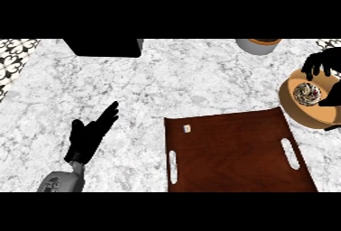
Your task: Pick the cupcake from the tray and place it in the pot
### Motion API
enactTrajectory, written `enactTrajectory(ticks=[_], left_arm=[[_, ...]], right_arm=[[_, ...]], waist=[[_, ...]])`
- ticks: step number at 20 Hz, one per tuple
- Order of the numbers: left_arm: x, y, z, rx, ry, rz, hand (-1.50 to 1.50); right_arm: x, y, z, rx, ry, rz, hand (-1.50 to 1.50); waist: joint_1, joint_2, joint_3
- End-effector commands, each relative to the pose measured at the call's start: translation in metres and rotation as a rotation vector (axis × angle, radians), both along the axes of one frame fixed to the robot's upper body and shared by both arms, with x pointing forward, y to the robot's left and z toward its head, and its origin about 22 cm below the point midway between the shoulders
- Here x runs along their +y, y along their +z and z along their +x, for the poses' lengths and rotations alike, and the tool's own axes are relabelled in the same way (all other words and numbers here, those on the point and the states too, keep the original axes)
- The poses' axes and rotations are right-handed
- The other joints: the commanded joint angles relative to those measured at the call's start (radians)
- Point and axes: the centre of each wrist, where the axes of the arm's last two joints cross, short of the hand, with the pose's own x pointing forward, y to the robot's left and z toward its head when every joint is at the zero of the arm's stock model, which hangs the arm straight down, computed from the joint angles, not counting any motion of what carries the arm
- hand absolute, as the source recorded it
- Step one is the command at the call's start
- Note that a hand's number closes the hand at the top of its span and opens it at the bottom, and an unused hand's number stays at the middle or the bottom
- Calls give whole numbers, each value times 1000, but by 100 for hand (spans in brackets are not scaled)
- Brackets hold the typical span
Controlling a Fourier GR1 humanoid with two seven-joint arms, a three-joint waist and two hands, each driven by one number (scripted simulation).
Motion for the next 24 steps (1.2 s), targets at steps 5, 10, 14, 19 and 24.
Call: enactTrajectory(ticks=[5, 10, 14, 19, 24], left_arm=[[-6, -3, 0, -7, 24, 0, 0], [15, -2, -8, 17, 46, 3, 0], [2, 3, -4, 15, 39, 6, 0], [-2, -2, -12, 7, 6, 15, 0], [7, 17, 1, -3, -10, 21, 0]], right_arm=[[45, -23, 15, -48, 51, 436, -150], [24, -2, 16, -177, -26, 855, -150], [-1, 22, 15, -281, -205, 1040, -150], [-43, 53, 2, -404, -307, 1202, -150], [-103, 56, -38, -476, -333, 1308, -150]], waist=[[-23, -3, 2], [-26, -9, 2], [-23, -6, 2], [-3, 3, 2], [5, 10, 4]])
